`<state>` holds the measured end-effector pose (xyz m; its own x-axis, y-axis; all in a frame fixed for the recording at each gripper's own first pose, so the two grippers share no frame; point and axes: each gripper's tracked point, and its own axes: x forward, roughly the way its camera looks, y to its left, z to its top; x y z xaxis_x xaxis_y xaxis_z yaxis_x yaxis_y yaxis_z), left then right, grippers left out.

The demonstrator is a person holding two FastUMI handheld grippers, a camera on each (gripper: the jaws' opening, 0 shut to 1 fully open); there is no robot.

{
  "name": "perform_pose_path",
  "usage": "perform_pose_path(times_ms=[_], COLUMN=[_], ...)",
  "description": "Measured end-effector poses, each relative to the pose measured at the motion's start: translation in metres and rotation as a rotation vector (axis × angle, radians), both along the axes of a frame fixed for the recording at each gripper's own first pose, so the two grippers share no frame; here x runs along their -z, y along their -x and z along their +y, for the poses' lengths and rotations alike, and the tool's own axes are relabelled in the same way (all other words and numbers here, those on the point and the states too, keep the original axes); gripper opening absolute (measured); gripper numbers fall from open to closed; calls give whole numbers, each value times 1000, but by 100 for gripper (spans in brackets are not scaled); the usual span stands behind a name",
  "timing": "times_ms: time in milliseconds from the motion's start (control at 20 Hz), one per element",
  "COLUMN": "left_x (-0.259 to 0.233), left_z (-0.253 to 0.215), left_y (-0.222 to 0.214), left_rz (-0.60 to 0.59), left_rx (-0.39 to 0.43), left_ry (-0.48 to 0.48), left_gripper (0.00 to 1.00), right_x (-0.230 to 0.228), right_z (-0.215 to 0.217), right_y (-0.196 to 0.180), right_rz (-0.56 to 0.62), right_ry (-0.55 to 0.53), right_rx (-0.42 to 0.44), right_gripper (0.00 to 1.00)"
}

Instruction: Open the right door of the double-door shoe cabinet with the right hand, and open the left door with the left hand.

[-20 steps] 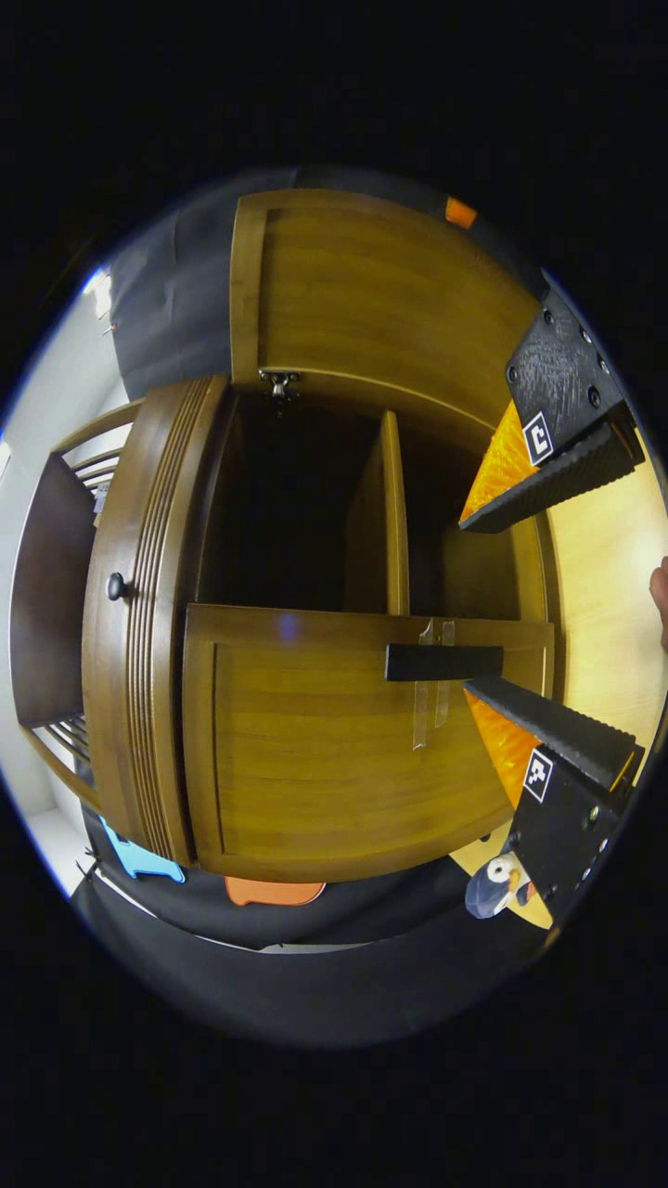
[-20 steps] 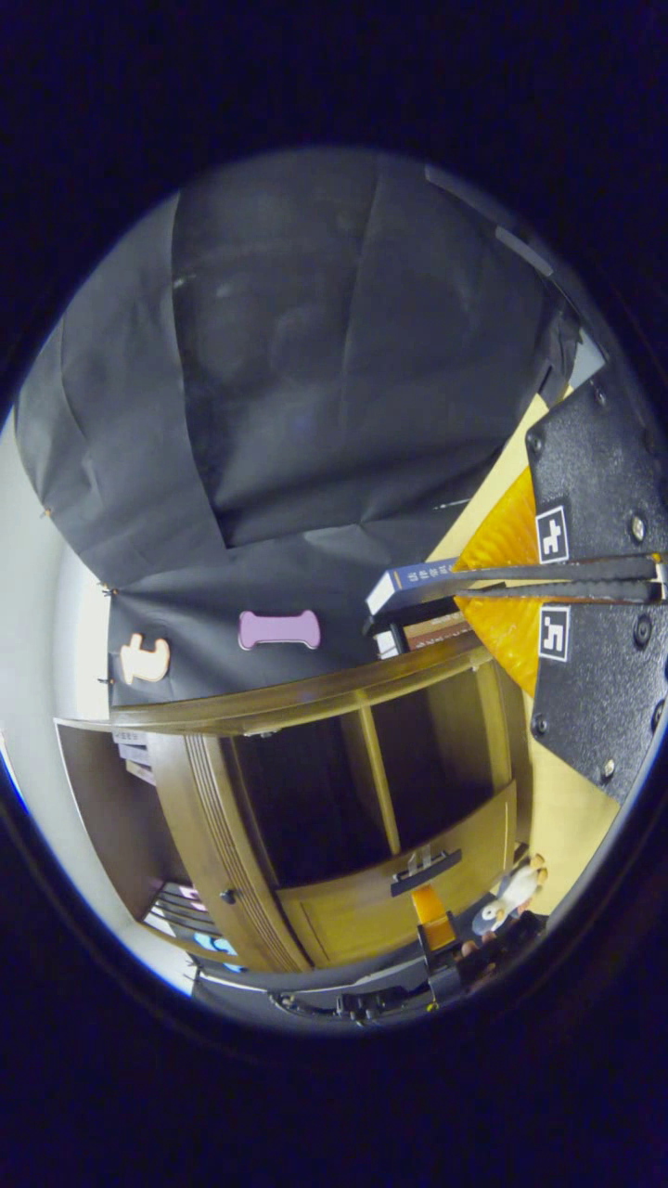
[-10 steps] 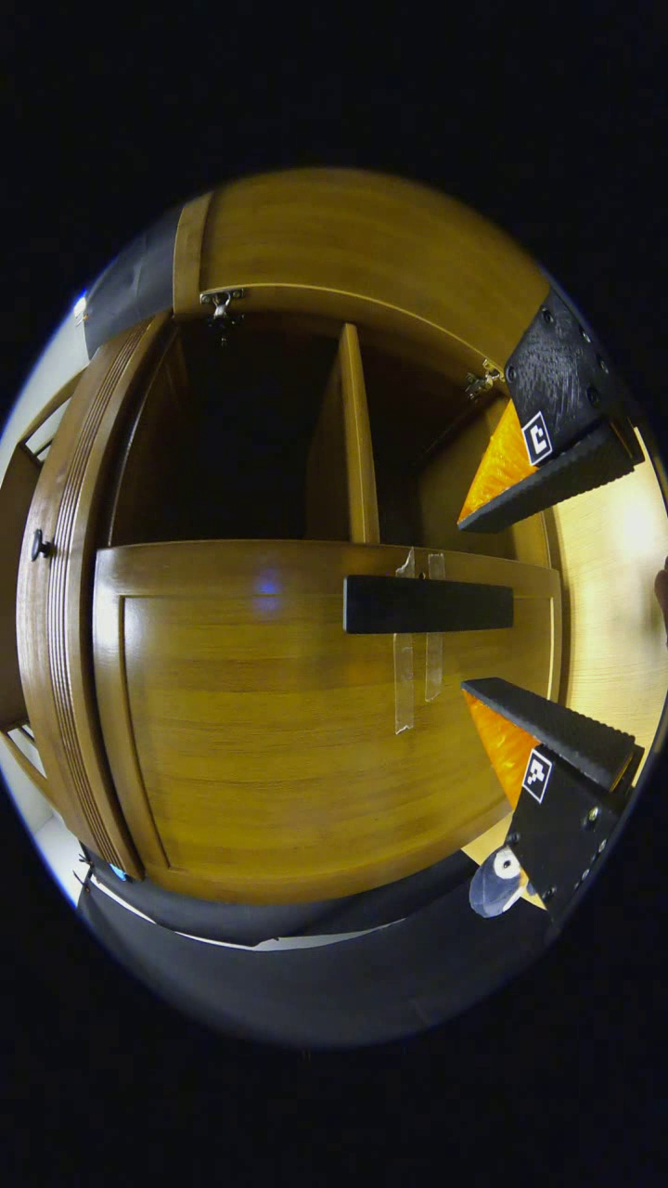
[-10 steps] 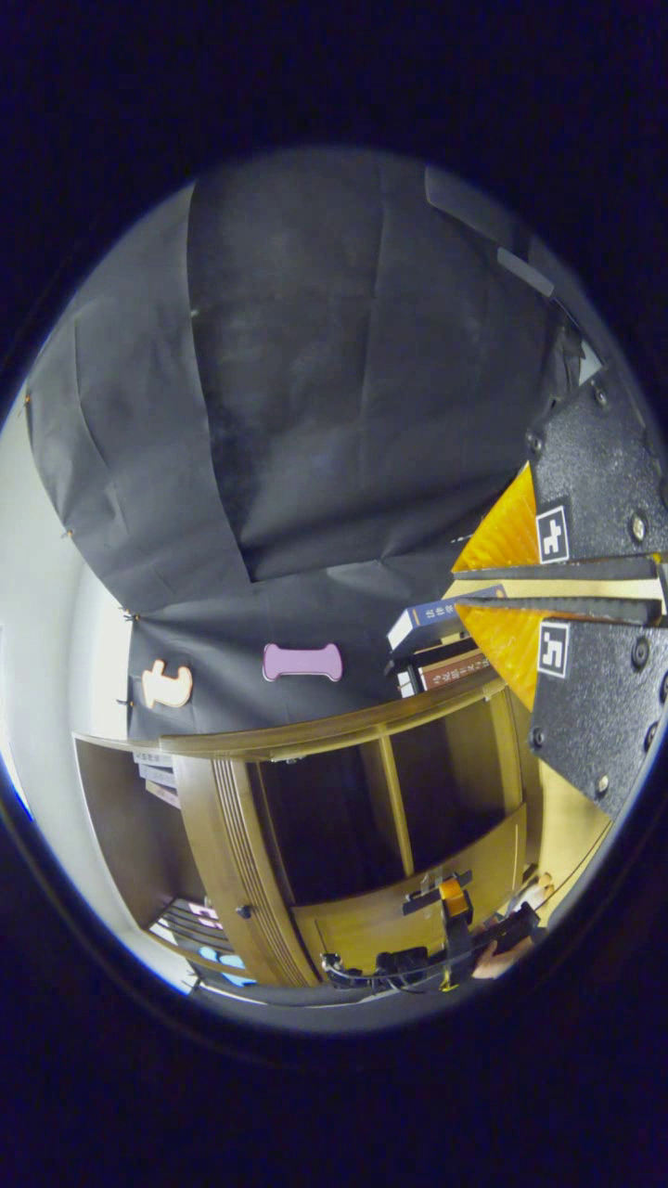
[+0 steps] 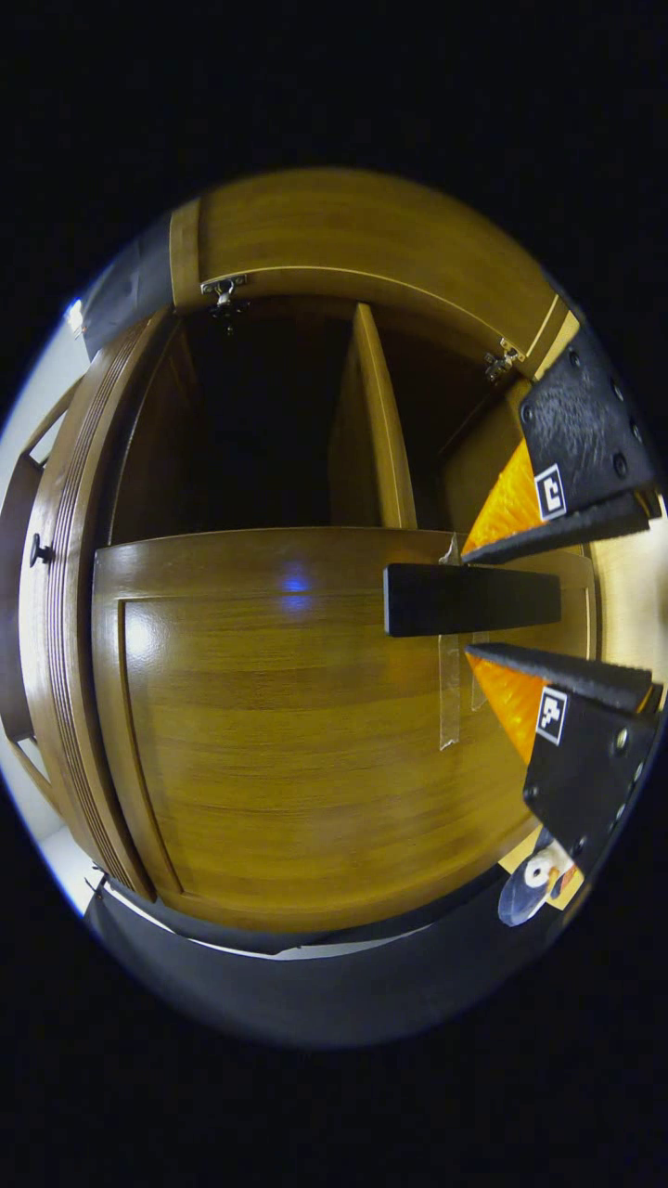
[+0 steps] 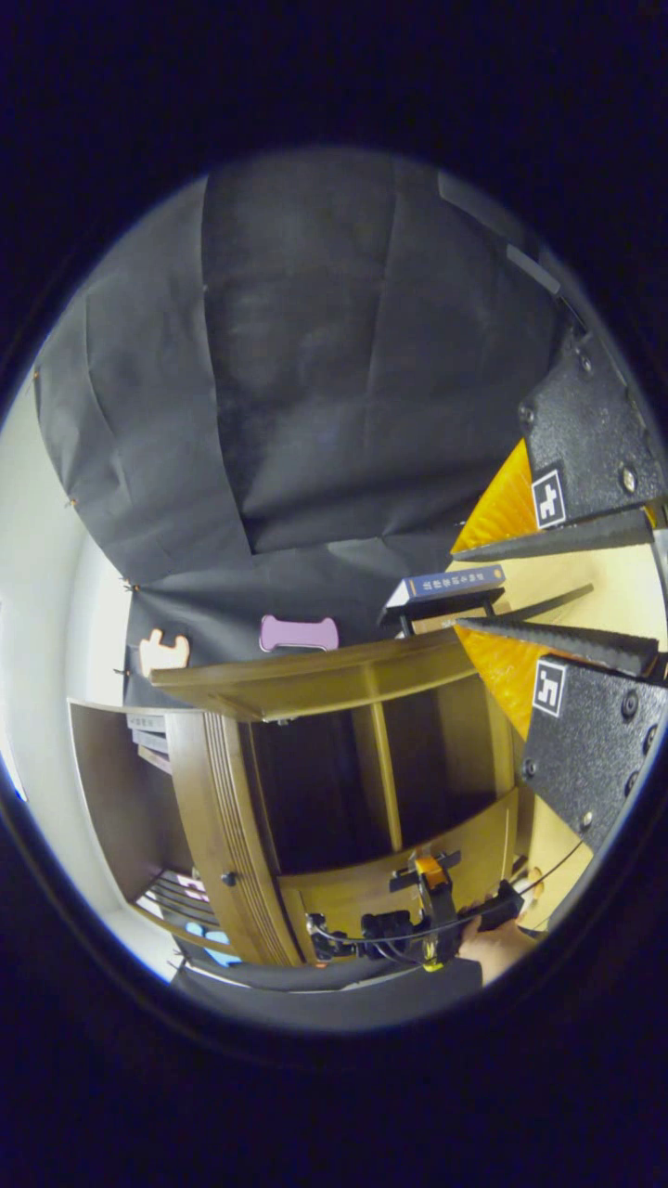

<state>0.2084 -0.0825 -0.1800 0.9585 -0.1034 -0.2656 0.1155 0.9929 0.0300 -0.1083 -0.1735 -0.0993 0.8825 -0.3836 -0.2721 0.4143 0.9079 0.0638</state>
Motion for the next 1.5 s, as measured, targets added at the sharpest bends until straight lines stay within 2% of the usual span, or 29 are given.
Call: perform_pose_path(times_ms=[50, 150, 200, 300, 350, 450, 850, 950, 1200, 1300, 1500], left_x=[1, 4, 6, 5, 6, 6, 6, 4, 3, 1, -2], left_z=[-2, -3, -3, -5, -5, -3, 0, 5, 11, 14, 25], left_y=[-3, -6, -8, -7, -9, -7, 0, 14, 33, 42, 64], left_rz=[3, 15, 18, 13, 14, 15, 37, 34, 37, 41, 40], left_rx=[9, 14, 21, 33, 40, 40, 34, 26, 19, 12, 3], left_ry=[8, 17, 23, 39, 38, 30, 37, 45, 43, 49, 42], left_gripper=[33, 43, 34, 34, 43, 28, 28, 28, 28, 28, 27], right_x=[1, 0, -1, -1, 2, 7, 15, 16, 16, 18, 21], right_z=[3, 10, 14, 19, 20, 23, 39, 45, 58, 62, 79], right_y=[-2, -5, -7, -10, -11, -14, -25, -27, -36, -41, -52], right_rz=[3, 4, 4, 7, 13, 25, 39, 40, 43, 44, 51], right_ry=[1, 10, 15, 21, 20, 13, 15, 18, 22, 23, 19], right_rx=[-9, -31, -44, -63, -69, -85, -149, -174, -228, -246, -309], right_gripper=[39, 41, 40, 43, 42, 43, 42, 42, 46, 52, 55])
